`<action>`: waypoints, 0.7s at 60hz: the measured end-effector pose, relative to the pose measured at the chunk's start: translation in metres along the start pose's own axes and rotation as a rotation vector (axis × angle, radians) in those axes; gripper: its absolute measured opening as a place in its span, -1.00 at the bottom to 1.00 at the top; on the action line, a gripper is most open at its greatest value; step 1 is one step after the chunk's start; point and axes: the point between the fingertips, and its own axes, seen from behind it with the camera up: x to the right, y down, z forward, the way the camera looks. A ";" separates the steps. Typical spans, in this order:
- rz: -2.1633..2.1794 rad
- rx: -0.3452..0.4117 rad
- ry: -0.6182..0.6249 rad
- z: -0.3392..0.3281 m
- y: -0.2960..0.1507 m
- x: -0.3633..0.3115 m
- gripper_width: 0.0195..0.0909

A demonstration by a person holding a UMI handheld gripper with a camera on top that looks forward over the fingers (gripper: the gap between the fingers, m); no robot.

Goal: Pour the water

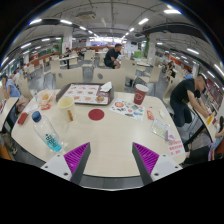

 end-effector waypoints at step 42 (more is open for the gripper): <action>0.062 0.103 -0.110 0.013 0.039 -0.220 0.82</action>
